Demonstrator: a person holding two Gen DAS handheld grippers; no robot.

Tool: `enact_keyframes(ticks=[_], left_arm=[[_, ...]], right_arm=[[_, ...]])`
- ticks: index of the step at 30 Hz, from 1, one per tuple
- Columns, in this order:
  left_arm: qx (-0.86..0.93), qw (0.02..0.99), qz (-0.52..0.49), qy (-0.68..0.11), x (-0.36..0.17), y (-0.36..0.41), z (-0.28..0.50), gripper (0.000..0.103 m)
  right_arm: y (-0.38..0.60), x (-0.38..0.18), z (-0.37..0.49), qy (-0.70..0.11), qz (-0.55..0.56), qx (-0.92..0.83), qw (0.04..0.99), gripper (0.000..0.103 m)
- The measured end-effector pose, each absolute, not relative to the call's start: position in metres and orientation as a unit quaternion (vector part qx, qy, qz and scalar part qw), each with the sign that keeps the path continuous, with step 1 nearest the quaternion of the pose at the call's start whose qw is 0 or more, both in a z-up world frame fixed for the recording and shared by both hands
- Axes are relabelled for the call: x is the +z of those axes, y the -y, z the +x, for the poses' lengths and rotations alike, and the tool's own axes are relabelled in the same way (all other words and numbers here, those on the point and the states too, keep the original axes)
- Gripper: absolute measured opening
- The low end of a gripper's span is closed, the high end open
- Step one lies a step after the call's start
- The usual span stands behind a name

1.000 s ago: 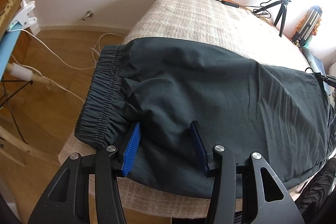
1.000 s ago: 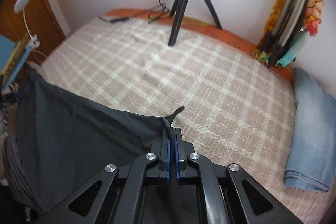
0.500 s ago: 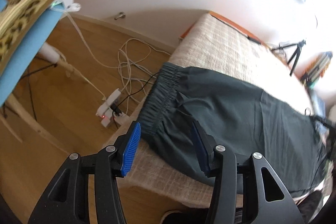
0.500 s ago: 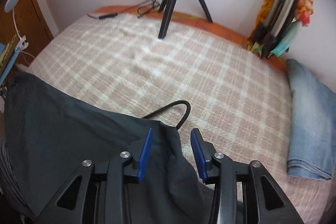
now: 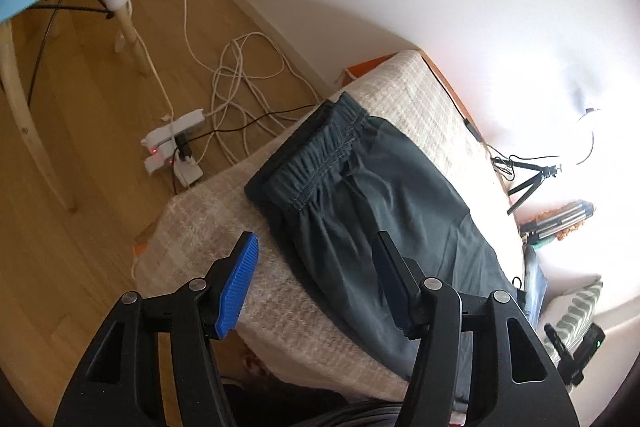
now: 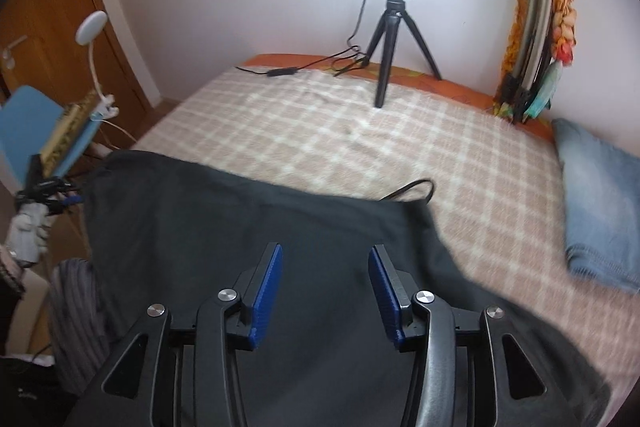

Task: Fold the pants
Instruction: 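Grasp the elastic leg cuff with the left tool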

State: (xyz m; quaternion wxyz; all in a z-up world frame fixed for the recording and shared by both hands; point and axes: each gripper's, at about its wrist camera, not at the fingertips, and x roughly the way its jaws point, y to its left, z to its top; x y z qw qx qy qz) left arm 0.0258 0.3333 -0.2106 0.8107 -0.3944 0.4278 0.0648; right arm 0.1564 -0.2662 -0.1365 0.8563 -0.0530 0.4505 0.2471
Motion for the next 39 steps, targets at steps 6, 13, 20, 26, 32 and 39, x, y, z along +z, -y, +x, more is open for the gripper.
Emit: enact_keyframes(ticks=[6, 13, 20, 26, 32, 39], left_arm=[[0.055, 0.811, -0.413, -0.41, -0.223, -0.339, 0.03, 0.058], [0.044, 0.82, -0.434, -0.37, -0.229, -0.346, 0.036, 0.059], [0.071, 0.816, -0.469, -0.331, -0.24, -0.352, 0.035, 0.055], [0.091, 0.823, -0.449, -0.335, -0.242, -0.352, 0.038, 0.038], [0.102, 0.848, -0.403, -0.329, -0.229, -0.342, 0.037, 0.023], [0.105, 0.896, -0.281, -0.326, -0.188, -0.302, 0.05, 0.021]], right_arm=[[0.267, -0.146, 0.139, -0.468, -0.024, 0.26, 0.844, 0.047], [0.267, -0.147, 0.143, -0.48, -0.001, 0.252, 0.84, 0.047], [0.252, -0.151, 0.147, -0.492, 0.004, 0.262, 0.83, 0.047], [0.247, -0.151, 0.146, -0.495, -0.001, 0.261, 0.829, 0.047], [0.252, -0.148, 0.147, -0.494, 0.005, 0.25, 0.833, 0.047], [0.253, -0.147, 0.143, -0.492, 0.007, 0.249, 0.834, 0.047]])
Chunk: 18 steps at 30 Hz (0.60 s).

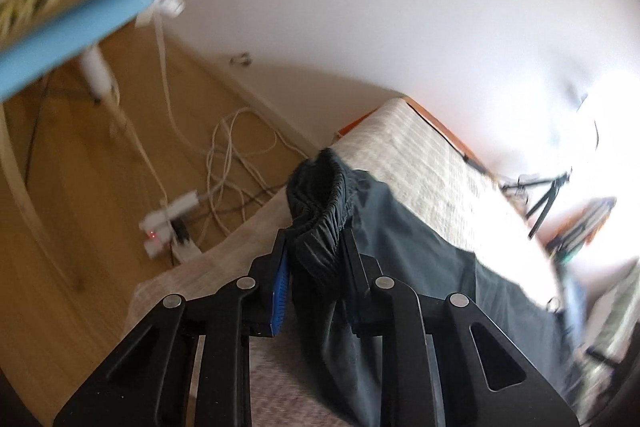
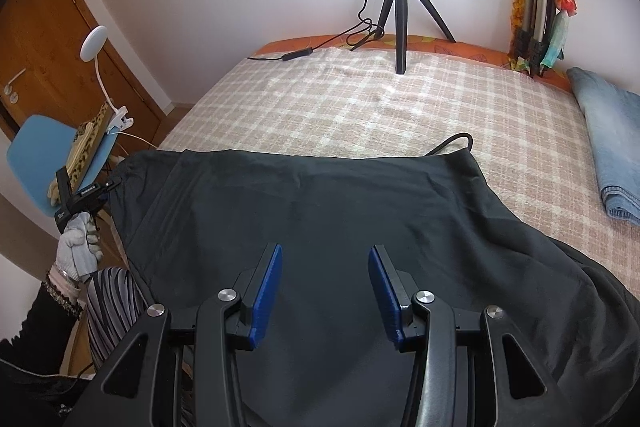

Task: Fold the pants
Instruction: 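Grasp the elastic leg cuff with the left tool, then pass the leg cuff from the left tool into the right tool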

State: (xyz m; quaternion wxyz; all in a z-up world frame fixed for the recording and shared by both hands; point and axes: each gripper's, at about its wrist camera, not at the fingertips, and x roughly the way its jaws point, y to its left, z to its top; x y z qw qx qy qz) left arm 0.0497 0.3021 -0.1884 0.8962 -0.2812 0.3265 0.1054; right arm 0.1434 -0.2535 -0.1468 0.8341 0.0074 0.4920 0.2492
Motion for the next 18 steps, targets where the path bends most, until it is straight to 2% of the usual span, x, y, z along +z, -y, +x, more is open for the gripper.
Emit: enact_keyframes(ticks=[11, 14, 18], left_arm=[[0.0, 0.943, -0.038, -0.331, -0.128, -0.173, 0.066, 0.021], [-0.043, 0.943, -0.002, -0.331, -0.121, -0.134, 0.068, 0.021], [-0.11, 0.933, 0.021, -0.341, -0.122, -0.076, 0.068, 0.021]], right_arm=[[0.236, -0.153, 0.143, -0.499, 0.038, 0.278, 0.82, 0.047], [0.225, -0.158, 0.145, -0.503, 0.062, 0.297, 0.809, 0.047], [0.209, -0.171, 0.147, -0.516, 0.107, 0.325, 0.785, 0.053]])
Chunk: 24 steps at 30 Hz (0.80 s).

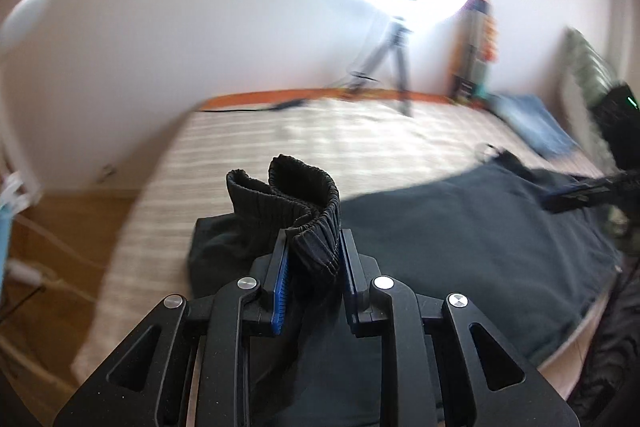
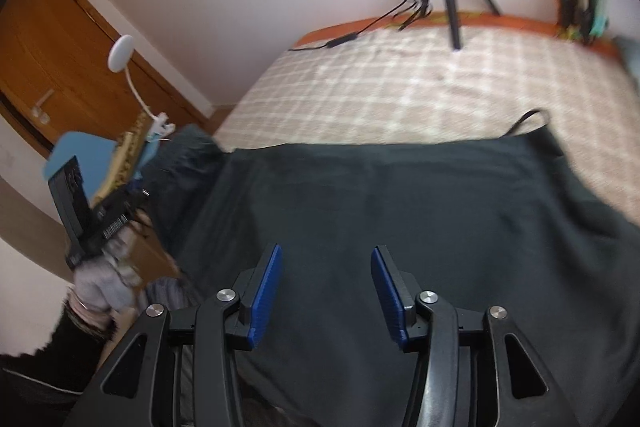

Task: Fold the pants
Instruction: 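Pass the leg cuff from the left tool into the right tool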

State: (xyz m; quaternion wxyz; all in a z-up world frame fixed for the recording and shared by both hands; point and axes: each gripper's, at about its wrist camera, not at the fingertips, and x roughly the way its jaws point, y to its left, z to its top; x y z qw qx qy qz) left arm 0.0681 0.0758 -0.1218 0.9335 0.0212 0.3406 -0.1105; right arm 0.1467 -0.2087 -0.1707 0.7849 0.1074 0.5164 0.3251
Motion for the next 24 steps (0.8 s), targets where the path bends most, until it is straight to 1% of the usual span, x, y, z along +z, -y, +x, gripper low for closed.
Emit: enact_keyframes(ticks=[4, 9, 12, 13, 14, 16, 20, 24], left_arm=[[-0.159, 0.918, 0.042, -0.36, -0.14, -0.025, 0.064, 0.021], [-0.193, 0.898, 0.064, -0.389, -0.162, 0.017, 0.064, 0.021], [-0.212, 0.891, 0.073, -0.394, -0.169, 0.028, 0.058, 0.022], [-0.225, 0.887, 0.069, -0.397, -0.17, 0.03, 0.055, 0.024], [-0.24, 0.881, 0.063, -0.404, -0.171, 0.031, 0.052, 0.034], [-0.274, 0.87, 0.046, -0.408, -0.17, 0.033, 0.046, 0.041], [-0.29, 0.865, 0.032, -0.408, -0.165, 0.027, 0.037, 0.042], [-0.274, 0.873, -0.004, -0.403, -0.148, 0.0, 0.031, 0.042]], right_arm=[[0.198, -0.187, 0.151, -0.529, 0.169, 0.342, 0.759, 0.063], [0.188, -0.22, 0.162, -0.556, 0.238, 0.346, 0.717, 0.064], [0.179, -0.238, 0.166, -0.57, 0.265, 0.349, 0.694, 0.064], [0.177, -0.241, 0.167, -0.573, 0.271, 0.35, 0.69, 0.064], [0.174, -0.245, 0.167, -0.577, 0.277, 0.353, 0.683, 0.064], [0.17, -0.251, 0.166, -0.583, 0.282, 0.356, 0.674, 0.064], [0.165, -0.254, 0.167, -0.59, 0.275, 0.35, 0.673, 0.064], [0.157, -0.252, 0.172, -0.598, 0.266, 0.338, 0.676, 0.064]])
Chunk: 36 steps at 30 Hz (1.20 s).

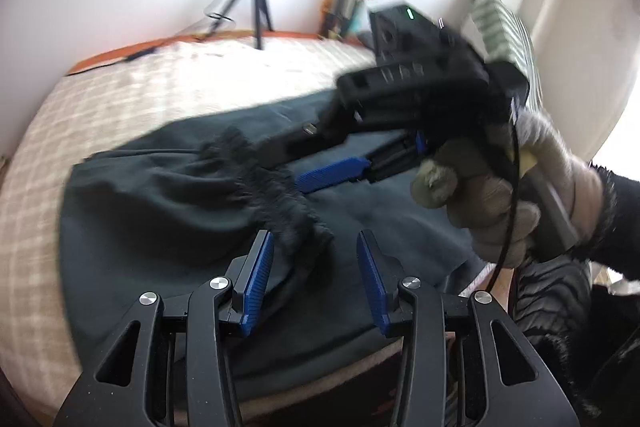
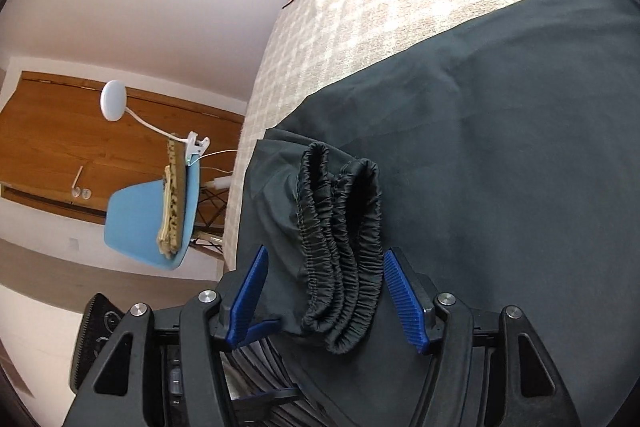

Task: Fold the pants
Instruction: 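Pass the leg cuff from the left tool into the right tool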

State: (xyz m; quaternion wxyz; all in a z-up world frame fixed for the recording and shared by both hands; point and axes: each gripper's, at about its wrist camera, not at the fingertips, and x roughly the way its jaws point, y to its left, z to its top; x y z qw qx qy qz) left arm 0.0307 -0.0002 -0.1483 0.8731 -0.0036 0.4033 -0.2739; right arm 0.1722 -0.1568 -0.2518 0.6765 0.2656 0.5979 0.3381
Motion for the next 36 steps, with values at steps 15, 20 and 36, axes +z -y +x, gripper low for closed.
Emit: enact_keyframes(ticks=[15, 20, 36], left_arm=[[-0.178, 0.9, -0.075, -0.391, -0.133, -0.079, 0.021, 0.042], [-0.169, 0.9, -0.076, -0.394, -0.137, -0.089, 0.024, 0.042], [-0.149, 0.901, -0.078, -0.4, -0.137, -0.099, 0.023, 0.042]], right_arm=[[0.095, -0.241, 0.173, -0.626, 0.108, 0.265, 0.725, 0.044], [0.119, -0.244, 0.168, -0.619, 0.152, 0.277, 0.719, 0.069], [0.114, -0.23, 0.16, -0.584, 0.164, 0.299, 0.736, 0.012]])
